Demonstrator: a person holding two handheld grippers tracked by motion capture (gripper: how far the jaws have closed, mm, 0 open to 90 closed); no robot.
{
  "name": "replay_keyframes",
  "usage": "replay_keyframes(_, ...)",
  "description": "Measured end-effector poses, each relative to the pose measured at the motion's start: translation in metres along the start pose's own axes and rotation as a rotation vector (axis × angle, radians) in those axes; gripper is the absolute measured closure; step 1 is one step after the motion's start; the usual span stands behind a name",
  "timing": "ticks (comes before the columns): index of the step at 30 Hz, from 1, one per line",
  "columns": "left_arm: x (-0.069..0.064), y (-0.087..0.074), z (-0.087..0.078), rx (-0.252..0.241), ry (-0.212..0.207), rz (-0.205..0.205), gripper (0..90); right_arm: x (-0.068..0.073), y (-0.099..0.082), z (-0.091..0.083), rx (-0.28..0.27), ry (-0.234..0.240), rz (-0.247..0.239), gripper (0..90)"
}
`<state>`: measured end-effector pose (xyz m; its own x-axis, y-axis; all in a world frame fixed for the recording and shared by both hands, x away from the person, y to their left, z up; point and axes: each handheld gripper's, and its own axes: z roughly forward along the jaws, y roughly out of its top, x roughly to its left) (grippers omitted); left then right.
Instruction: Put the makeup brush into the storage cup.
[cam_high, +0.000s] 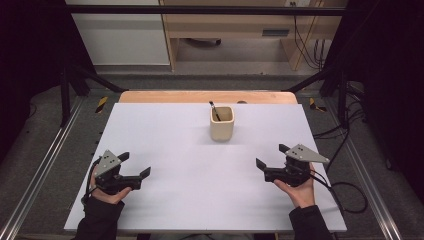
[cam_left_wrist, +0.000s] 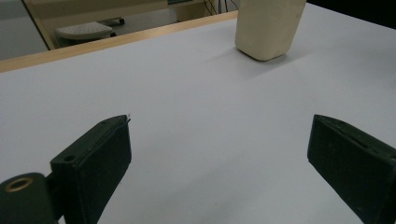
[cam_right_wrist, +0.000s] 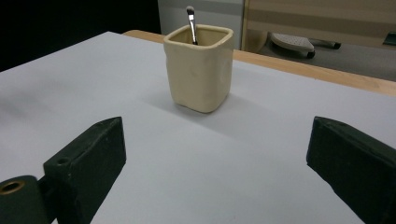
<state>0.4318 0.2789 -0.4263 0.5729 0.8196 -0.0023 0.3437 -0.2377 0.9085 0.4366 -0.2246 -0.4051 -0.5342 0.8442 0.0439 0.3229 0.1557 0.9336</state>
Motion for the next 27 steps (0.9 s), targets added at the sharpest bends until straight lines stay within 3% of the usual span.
replay_keyframes(8, -0.001, 0.000, 0.000, -0.001, -0.004, 0.001, 6.0, -0.006, -0.012, -0.009, -0.005, -0.019, 0.028, 4.4)
replay_keyframes(15, 0.000, 0.000, 0.000, 0.000, -0.005, -0.003, 6.0, -0.009, -0.020, -0.012, 0.005, -0.013, 0.019, 4.0)
replay_keyframes(27, 0.001, 0.000, -0.001, -0.003, -0.003, -0.003, 6.0, -0.015, -0.027, -0.022, -0.009, -0.031, 0.044, 3.9)
